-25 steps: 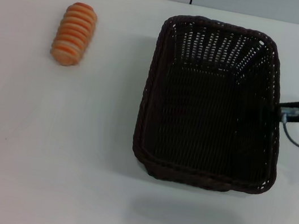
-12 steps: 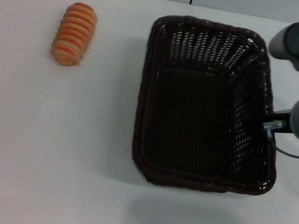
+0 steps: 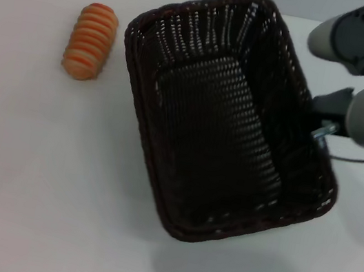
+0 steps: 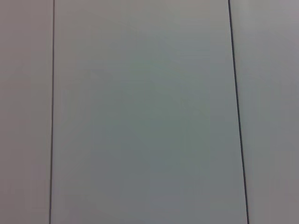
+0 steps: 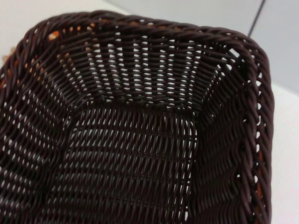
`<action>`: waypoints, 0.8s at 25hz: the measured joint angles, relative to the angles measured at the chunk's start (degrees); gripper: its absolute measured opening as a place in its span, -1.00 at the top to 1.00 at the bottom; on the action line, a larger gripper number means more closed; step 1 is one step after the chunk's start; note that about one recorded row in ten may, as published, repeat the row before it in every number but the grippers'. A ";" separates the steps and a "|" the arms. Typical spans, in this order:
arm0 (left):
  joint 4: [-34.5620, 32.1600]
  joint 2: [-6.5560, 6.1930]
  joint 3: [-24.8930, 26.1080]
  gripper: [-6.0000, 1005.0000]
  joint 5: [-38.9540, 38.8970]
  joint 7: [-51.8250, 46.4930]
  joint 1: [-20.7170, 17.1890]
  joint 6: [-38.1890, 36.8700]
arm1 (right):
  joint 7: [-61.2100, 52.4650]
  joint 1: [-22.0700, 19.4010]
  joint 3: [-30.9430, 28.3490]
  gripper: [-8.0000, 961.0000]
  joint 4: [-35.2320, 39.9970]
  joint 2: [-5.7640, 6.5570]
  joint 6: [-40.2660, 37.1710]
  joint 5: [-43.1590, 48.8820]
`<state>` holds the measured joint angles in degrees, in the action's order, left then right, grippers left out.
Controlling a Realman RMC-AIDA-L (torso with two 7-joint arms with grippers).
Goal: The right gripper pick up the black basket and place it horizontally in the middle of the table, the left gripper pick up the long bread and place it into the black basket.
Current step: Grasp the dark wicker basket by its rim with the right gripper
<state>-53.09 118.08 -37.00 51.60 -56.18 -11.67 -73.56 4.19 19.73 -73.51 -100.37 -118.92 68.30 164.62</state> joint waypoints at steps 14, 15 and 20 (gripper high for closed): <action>-0.30 0.14 0.38 -0.67 0.00 -1.12 -0.25 0.07 | 29.10 -6.09 -16.25 0.69 -5.71 0.03 -4.77 -21.16; -0.30 0.13 0.46 -0.67 -0.01 -1.34 -0.33 0.14 | 30.37 -5.66 -18.15 0.70 -5.15 0.05 -4.05 -23.09; -0.01 0.14 1.06 -0.67 -0.02 -1.63 -0.66 0.27 | 35.75 -1.26 -30.66 0.70 -0.38 0.16 3.78 -34.19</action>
<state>-53.10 118.22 -35.94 51.58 -57.81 -12.33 -73.29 39.94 18.46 -104.17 -100.75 -118.76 72.08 130.43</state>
